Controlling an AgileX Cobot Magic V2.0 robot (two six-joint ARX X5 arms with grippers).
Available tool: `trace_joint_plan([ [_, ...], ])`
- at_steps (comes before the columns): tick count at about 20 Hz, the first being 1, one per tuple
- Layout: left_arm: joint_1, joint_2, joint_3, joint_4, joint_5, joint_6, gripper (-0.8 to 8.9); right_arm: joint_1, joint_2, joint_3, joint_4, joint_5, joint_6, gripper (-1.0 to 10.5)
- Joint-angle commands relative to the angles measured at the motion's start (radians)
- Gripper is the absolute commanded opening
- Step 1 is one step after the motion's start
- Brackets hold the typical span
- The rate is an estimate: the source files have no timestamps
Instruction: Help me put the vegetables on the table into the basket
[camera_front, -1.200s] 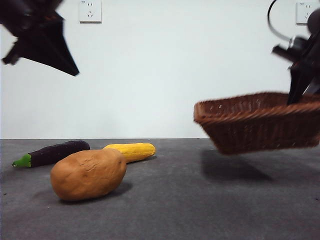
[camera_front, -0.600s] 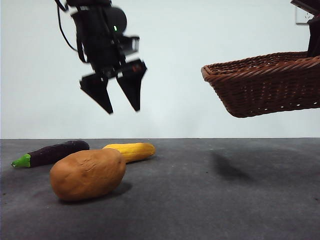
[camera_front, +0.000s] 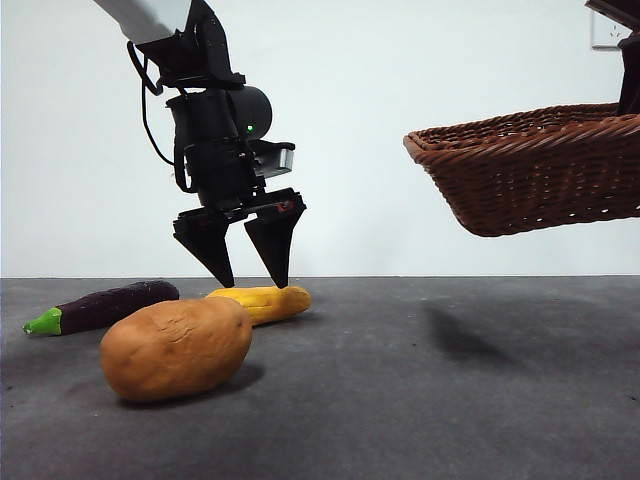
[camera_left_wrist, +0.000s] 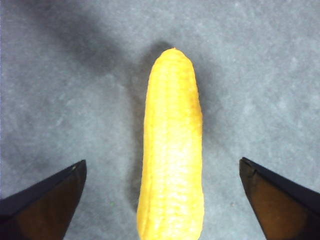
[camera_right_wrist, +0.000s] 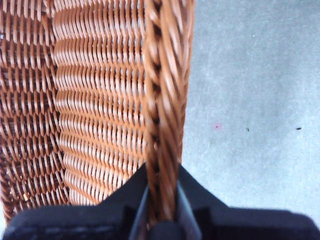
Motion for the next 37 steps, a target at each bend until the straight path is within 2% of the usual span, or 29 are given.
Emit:
trace_joint_plan([
  [1,-0.005,0.027,0.000,0.000,-0.003,-0.016,6.24,0.000,-0.008,0.007,0.004,-0.012,-0.008,-0.1],
  [3,-0.005,0.035,0.000,-0.003,-0.009,-0.027,6.22,0.000,-0.008,0.007,0.003,-0.012,-0.008,-0.1],
  [4,-0.005,0.037,0.000,-0.005,-0.010,-0.029,5.65,0.000,-0.008,0.007,-0.003,-0.012,-0.009,-0.1],
  [5,-0.009,0.037,0.000,-0.005,-0.010,-0.029,4.63,0.000,-0.008,0.007,-0.008,-0.012,-0.010,-0.1],
  [6,-0.009,0.037,0.000,-0.004,-0.009,-0.030,4.07,0.000,-0.008,0.007,-0.010,-0.012,-0.012,-0.1],
  [8,-0.011,0.040,0.000,-0.001,-0.010,-0.032,3.59,0.000,-0.008,0.007,-0.016,-0.012,-0.015,-0.1],
  [10,-0.012,0.050,0.000,-0.002,-0.010,-0.033,2.07,0.000,-0.008,0.007,-0.018,-0.012,-0.016,-0.1],
  [11,-0.013,0.055,0.000,0.000,-0.009,-0.033,1.77,0.000,-0.008,0.007,-0.021,-0.012,-0.016,-0.1],
  [15,-0.023,0.072,0.000,0.019,-0.009,-0.026,1.65,0.000,-0.008,0.007,-0.037,-0.012,-0.032,-0.1],
  [17,-0.025,0.072,0.000,0.026,-0.008,-0.024,-0.20,0.000,-0.008,0.007,-0.037,-0.012,-0.034,-0.1],
  [21,-0.022,0.023,0.014,-0.047,0.065,-0.066,-0.09,0.000,-0.008,0.007,-0.029,-0.011,-0.034,-0.1],
  [25,-0.029,-0.148,0.015,-0.093,0.271,-0.176,-0.09,0.001,-0.007,0.007,-0.026,-0.011,-0.034,-0.1],
  [27,-0.043,-0.247,0.015,-0.093,0.315,-0.229,-0.09,0.001,-0.007,0.007,-0.029,0.008,-0.031,-0.1],
  [29,-0.070,-0.333,0.015,-0.090,0.315,-0.309,-0.09,0.010,-0.007,0.007,-0.044,0.059,-0.023,-0.1],
  [31,-0.118,-0.385,0.015,-0.073,0.315,-0.320,-0.09,0.034,-0.007,0.007,-0.050,0.093,-0.005,-0.1],
  [34,-0.195,-0.369,0.014,-0.011,0.306,-0.344,-0.09,0.087,-0.007,0.007,-0.065,0.095,-0.004,-0.1],
  [37,-0.253,-0.306,0.014,0.058,0.254,-0.426,-0.09,0.132,-0.007,0.007,-0.062,0.105,0.013,-0.1],
])
